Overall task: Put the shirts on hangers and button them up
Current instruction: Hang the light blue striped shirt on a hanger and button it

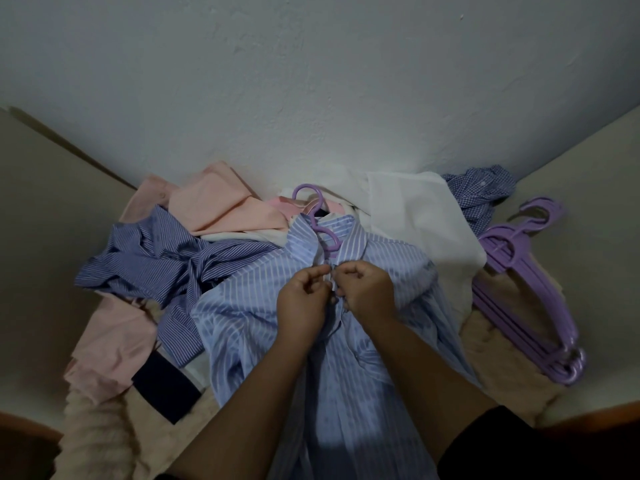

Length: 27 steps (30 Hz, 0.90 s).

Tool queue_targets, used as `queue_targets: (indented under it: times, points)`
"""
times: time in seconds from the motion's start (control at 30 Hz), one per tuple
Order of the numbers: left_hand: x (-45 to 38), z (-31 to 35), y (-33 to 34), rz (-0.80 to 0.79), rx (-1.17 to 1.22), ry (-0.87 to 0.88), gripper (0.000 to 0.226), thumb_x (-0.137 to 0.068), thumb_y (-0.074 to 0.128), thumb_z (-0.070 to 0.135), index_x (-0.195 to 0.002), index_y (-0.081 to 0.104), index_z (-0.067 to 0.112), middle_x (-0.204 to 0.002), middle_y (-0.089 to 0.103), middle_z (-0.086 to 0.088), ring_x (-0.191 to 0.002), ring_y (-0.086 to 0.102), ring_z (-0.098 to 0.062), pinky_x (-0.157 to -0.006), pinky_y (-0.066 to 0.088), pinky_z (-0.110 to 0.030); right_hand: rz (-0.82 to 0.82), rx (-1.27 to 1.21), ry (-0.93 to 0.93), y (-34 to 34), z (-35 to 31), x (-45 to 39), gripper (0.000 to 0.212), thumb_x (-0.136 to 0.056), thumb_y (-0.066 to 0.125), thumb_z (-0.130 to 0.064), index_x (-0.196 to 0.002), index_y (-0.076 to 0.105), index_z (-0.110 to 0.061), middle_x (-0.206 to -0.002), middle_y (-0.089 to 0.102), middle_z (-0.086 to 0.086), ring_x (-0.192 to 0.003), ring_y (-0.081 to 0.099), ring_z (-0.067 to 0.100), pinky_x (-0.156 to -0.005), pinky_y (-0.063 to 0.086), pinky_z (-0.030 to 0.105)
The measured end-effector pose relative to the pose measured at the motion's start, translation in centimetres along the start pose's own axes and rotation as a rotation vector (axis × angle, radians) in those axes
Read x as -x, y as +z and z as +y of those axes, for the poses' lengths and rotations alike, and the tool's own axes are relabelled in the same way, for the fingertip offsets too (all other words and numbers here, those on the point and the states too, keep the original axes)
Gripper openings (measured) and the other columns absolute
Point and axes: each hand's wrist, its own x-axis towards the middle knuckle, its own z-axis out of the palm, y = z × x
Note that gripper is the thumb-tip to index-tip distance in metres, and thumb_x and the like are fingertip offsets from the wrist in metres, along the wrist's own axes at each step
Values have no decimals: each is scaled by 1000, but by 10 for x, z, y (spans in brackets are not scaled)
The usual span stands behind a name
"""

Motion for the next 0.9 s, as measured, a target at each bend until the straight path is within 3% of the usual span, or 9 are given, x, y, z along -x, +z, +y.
queue_targets:
  times: [0.1,0.17,0.23,0.37,0.47,0.53,0.6,0.8,0.9]
  points:
    - [-2,1,0,-24,-16,46,38,-86,53,-8,-95,61,28,-62,65,7,-59,63,-16,-66,52,-37,10,38,-55,1,2,0,9,-85,62,0,-85,71,1,-66,63,5,-55,56,8,-57,50,24]
    - [-2,2,-1,-41,-18,62,39,-87,53,-8,-99,57,28,-65,62,5,-56,62,-13,-63,52,-32,-26,72,-88,-1,1,2,15,-87,61,1,-98,70,5,-78,65,5,-64,59,9,-59,47,9]
    - [-3,2,-4,-54,-25,70,38,-88,54,-7,-103,56,28,-70,62,-1,-59,63,-12,-66,53,-35,-74,86,-104,-4,1,4,20,-87,60,3,-106,68,5,-89,67,10,-75,63,15,-62,47,6]
    - [-6,-4,-6,-28,-83,81,35,-89,56,4,-108,59,34,-82,64,-5,-74,62,-19,-77,53,-45,-63,123,-135,-3,3,2,18,-86,63,1,-101,69,7,-96,71,20,-89,67,27,-86,53,34]
    - [-7,-8,-5,19,-54,71,31,-94,52,10,-104,60,38,-76,67,-4,-78,65,-33,-78,54,-48,-1,109,-106,1,6,1,13,-86,63,-5,-87,71,5,-82,71,20,-77,67,31,-75,54,37]
    - [-6,-9,-5,31,-9,69,28,-96,49,9,-103,58,35,-65,63,3,-75,67,-29,-80,54,-49,16,102,-63,4,7,0,21,-86,61,-6,-76,64,13,-75,63,31,-67,60,40,-61,46,33]
    - [-5,-10,-4,39,33,69,26,-95,49,8,-102,52,33,-67,60,-1,-74,67,-22,-84,54,-49,7,69,20,6,7,-3,27,-85,59,-6,-78,56,20,-71,53,39,-55,47,33,-57,37,30]
    - [-9,-11,-1,72,236,-33,33,-85,65,2,-97,40,21,-66,65,2,-71,64,-19,-81,52,-44,-86,54,54,-3,0,-7,21,-87,58,-4,-78,63,15,-57,49,14,-48,40,17,-45,33,22]
    - [-12,-9,0,69,340,-65,32,-85,65,-2,-94,39,14,-70,62,-6,-68,62,-20,-73,52,-37,-124,75,-36,-5,2,-3,16,-89,58,-3,-85,68,8,-58,55,7,-51,49,13,-52,40,21]
